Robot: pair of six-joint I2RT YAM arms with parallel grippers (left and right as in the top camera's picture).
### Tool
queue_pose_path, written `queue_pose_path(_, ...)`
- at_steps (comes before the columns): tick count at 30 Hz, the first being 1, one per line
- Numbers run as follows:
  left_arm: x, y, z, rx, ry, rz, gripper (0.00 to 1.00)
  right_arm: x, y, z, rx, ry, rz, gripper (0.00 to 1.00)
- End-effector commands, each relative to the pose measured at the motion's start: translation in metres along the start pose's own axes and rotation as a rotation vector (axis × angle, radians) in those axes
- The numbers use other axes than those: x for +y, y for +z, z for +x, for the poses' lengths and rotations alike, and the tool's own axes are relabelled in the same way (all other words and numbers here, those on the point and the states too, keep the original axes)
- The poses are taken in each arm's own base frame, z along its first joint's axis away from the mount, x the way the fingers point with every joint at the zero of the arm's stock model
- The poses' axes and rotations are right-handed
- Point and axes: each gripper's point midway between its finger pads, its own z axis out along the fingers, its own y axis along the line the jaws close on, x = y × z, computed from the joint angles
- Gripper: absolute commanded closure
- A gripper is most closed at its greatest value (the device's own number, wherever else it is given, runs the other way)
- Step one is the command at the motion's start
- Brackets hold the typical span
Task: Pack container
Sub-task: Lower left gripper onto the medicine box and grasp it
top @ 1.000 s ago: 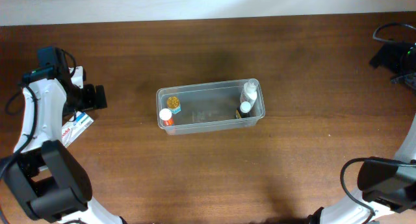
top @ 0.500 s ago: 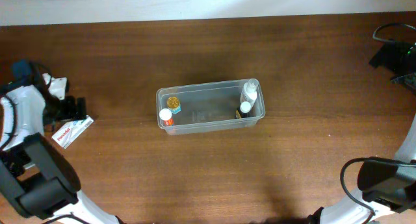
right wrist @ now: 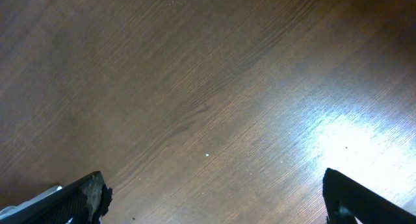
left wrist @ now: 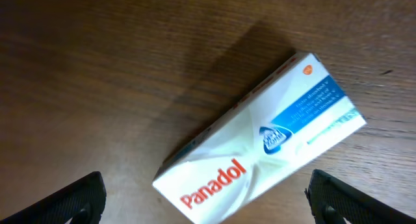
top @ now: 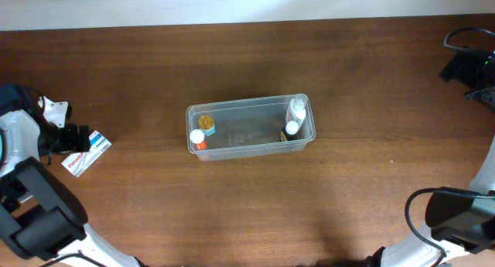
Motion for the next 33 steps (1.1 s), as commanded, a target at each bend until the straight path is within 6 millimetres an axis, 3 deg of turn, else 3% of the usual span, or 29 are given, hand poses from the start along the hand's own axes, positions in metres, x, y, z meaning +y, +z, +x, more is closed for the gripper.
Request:
queue_pose_path(1, -0.006, 0.026, 0.007, 0.043, 0.071, 0.044, 0.01, -0.001, -0.009, -0.003, -0.028, 0.010, -0.007, 0.02)
queue_pose_path(10, -0.014, 0.059, 0.012, 0.089, 0.113, 0.082, 0.01, -0.001, -0.009, -0.003, -0.028, 0.010, -0.007, 0.02)
queue_pose_path(19, -0.026, 0.060, -0.006, 0.047, 0.270, 0.065, 0.01, -0.001, -0.009, -0.003, -0.028, 0.010, -0.007, 0.02)
queue_pose_path(25, -0.058, 0.059, -0.021, 0.027, 0.492, 0.071, 0.01, -0.001, -0.009, -0.003, -0.028, 0.010, -0.007, 0.02)
queue_pose_path(33, -0.074, 0.057, -0.028, 0.030, 0.539, 0.063, 0.01, -0.001, -0.009, -0.003, -0.028, 0.010, -0.007, 0.02)
